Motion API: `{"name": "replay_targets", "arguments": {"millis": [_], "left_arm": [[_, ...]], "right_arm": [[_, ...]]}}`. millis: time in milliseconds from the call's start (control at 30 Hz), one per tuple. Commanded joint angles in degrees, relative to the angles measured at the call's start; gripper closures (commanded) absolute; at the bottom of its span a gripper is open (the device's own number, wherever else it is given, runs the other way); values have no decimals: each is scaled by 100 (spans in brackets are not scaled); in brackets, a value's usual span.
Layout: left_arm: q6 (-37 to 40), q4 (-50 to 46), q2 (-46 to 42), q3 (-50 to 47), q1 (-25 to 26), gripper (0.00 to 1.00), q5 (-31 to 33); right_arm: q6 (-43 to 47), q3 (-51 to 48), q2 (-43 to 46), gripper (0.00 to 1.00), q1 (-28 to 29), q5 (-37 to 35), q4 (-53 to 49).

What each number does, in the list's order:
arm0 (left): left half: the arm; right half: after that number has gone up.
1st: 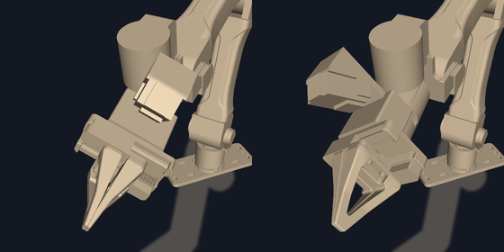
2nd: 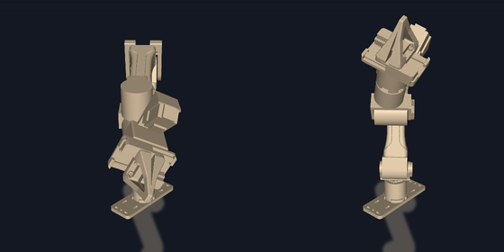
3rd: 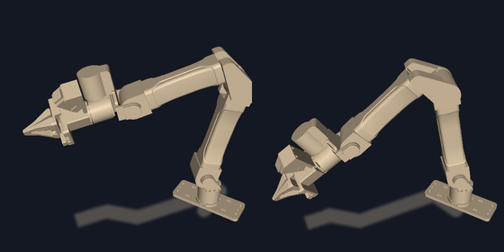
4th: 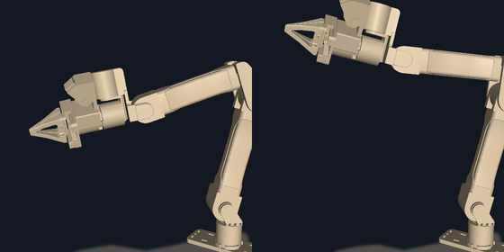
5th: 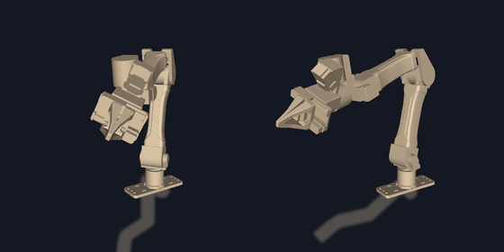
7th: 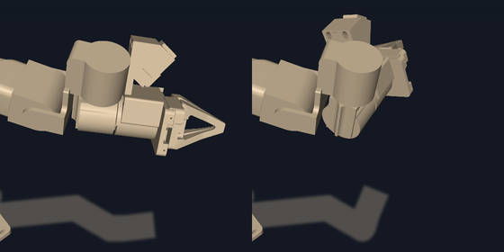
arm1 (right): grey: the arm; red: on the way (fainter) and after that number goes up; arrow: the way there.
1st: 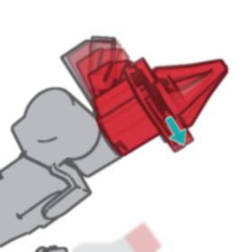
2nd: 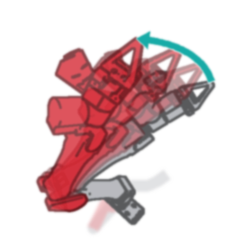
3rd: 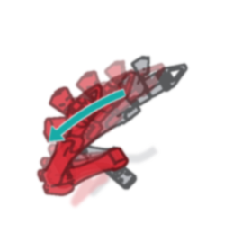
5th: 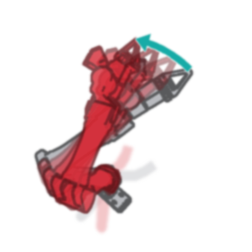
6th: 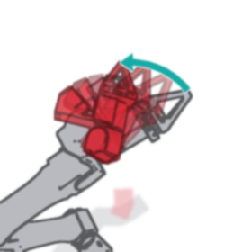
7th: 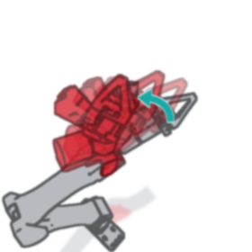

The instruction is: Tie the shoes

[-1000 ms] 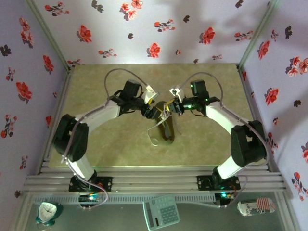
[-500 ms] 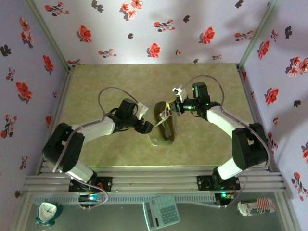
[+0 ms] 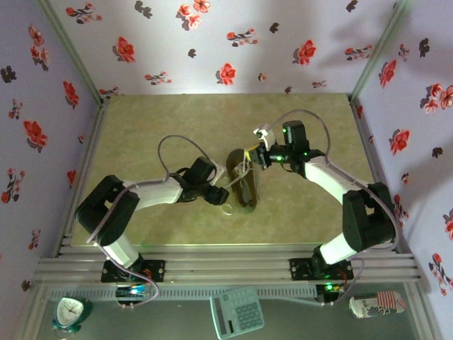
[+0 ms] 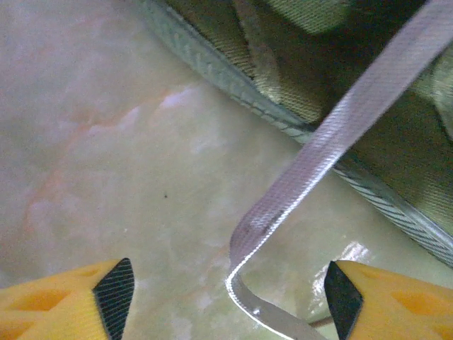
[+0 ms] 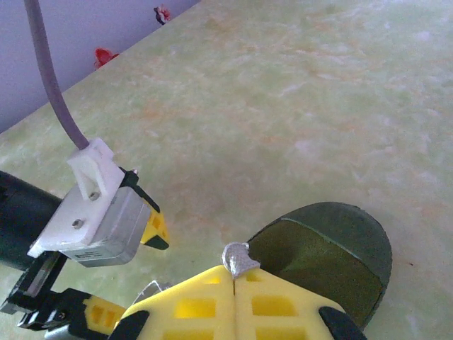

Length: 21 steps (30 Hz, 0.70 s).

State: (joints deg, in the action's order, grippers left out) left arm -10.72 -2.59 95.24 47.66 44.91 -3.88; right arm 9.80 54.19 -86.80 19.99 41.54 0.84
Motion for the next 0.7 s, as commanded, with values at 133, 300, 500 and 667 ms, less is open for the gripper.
{"name": "replay_targets", "arguments": {"millis": [133,300,500,667], "left_arm": [[-1078,-368,349,168,519,42,1636],[-1518,-907,407,294,865,53,2437],[-1648,-1123,332,322,920,97,2768],[-997,-1312,-49,559,655,100,2851]], "right_arm": [[-13,-189,244,100,41,-128,-22],[-13,-200,280,100,40,-129,-45],[-39,-242,360,100,84,-190,-31],[-63,-291,461,100,191,-290,-38]]}}
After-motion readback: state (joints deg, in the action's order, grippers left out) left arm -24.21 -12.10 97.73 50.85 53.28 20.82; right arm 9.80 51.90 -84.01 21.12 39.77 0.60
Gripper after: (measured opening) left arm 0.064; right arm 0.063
